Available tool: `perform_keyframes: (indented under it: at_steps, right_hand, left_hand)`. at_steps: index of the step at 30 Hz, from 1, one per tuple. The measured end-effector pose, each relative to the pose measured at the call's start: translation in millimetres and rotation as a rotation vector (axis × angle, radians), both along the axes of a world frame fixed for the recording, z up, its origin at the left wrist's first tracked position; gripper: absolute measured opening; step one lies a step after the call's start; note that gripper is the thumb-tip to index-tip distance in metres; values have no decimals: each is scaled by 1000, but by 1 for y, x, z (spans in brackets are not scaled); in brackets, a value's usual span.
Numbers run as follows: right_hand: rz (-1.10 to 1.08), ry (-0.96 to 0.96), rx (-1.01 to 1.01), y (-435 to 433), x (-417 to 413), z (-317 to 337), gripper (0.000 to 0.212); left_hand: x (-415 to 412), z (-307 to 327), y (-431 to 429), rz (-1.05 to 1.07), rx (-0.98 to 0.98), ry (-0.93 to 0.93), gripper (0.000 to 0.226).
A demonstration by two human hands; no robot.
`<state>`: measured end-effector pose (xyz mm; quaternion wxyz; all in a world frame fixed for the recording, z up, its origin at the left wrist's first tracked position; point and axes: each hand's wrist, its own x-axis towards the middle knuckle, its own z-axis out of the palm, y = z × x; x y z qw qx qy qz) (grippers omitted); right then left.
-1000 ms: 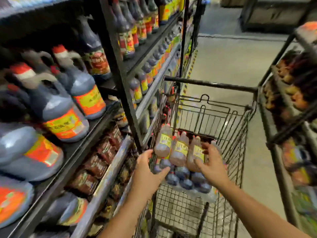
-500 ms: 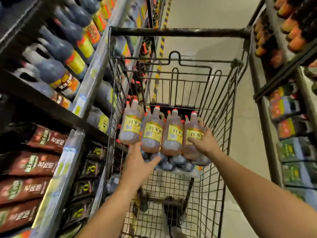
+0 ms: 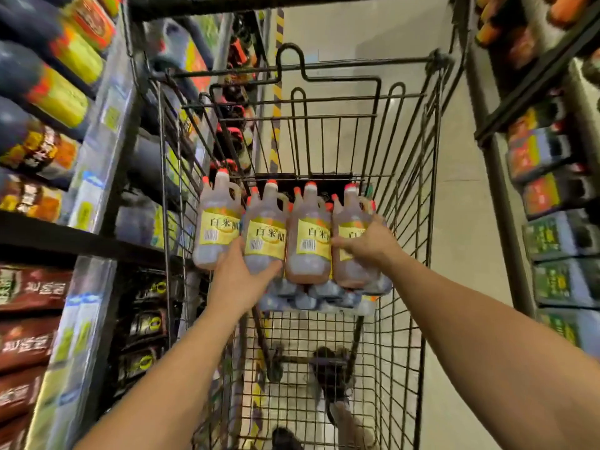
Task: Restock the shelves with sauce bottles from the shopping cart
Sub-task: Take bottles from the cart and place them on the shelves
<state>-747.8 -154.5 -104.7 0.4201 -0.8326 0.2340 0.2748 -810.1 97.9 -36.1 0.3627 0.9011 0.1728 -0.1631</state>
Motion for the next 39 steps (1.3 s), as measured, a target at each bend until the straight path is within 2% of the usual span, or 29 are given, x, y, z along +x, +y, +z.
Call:
perform_keyframes:
  at_steps: [3, 5, 10, 15, 22, 26, 29, 34, 39]
  right_hand:
    - [-3, -70, 17, -2, -10, 9, 100]
    - [10, -129, 14, -2, -16, 18, 96]
    - [31, -290, 10, -5, -27, 50, 113]
    - [39, -439, -6, -13, -45, 83, 116]
    - [72, -475, 47, -26, -61, 98, 118]
    - [96, -467, 48, -31, -65, 96, 118]
    - [98, -475, 62, -32, -68, 94, 119]
    - [76, -476, 70, -32, -72, 94, 118]
    - [79, -489, 78, -27, -78, 104, 119]
  left_hand:
    - [9, -2, 1, 11, 24, 31, 63]
    - [15, -4, 0, 10, 30, 30, 57]
    - [37, -17, -9, -38, 125, 31, 71]
    - [56, -27, -19, -109, 349, 99, 86]
    - [84, -43, -26, -66, 431, 251, 107]
    - [99, -50, -28, -94, 460, 356, 127]
    - [106, -53, -25, -91, 454, 408, 129]
    - [92, -53, -28, 31, 411, 295, 114]
    - [70, -37, -19, 105, 193, 95, 105]
